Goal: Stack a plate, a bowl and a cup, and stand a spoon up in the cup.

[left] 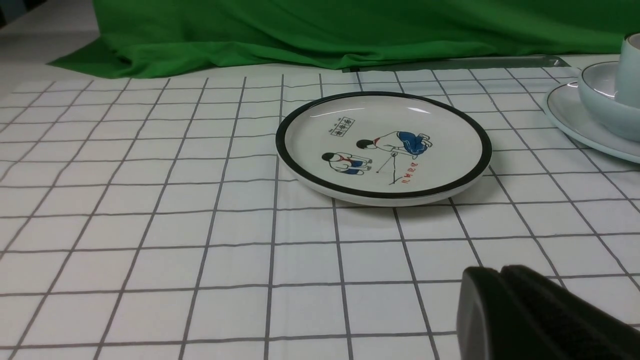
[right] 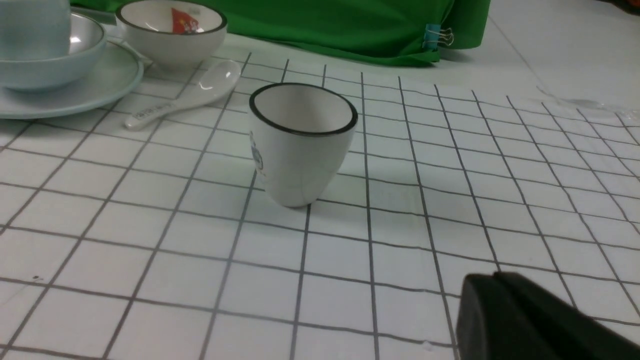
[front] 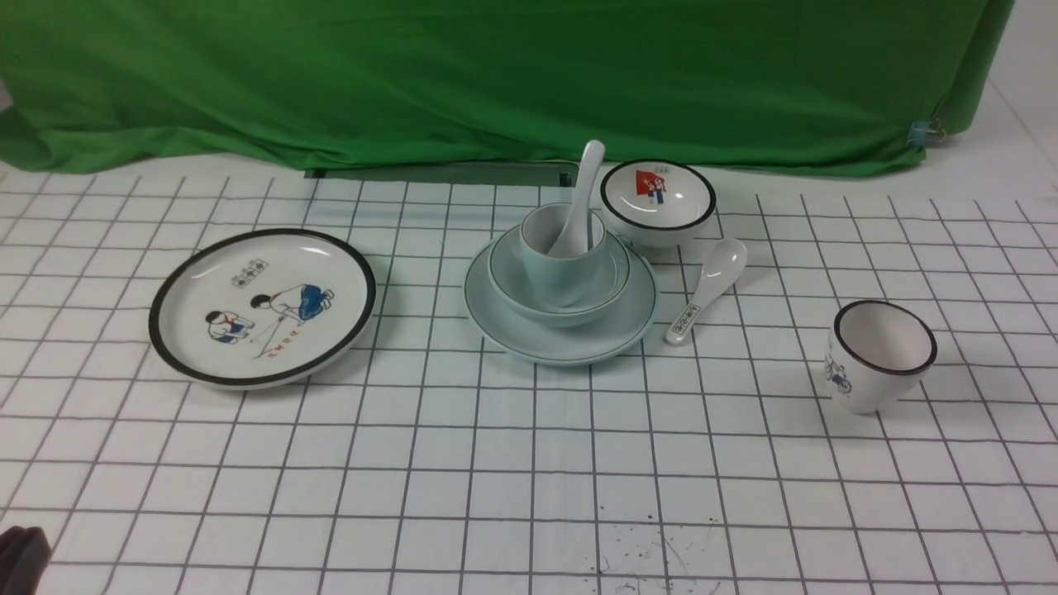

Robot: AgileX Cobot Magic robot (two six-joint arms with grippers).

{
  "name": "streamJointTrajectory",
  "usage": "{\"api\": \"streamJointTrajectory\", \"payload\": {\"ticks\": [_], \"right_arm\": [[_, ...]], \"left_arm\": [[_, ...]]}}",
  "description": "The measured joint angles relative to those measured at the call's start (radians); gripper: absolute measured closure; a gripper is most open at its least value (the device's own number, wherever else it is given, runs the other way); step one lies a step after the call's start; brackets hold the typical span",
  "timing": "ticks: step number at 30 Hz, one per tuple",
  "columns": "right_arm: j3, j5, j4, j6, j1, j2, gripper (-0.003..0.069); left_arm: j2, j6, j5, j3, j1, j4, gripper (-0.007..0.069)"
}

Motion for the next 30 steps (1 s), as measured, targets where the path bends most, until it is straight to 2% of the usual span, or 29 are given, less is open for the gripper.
{"api": "streamJointTrajectory", "payload": {"ticks": [30], "right_arm": [[0.000,0.002,0.000,-0.001,0.001,0.000,0.0536]], "left_arm": [[0.000,0.000,0.000,0.000,0.000,0.019,0.0656]]}}
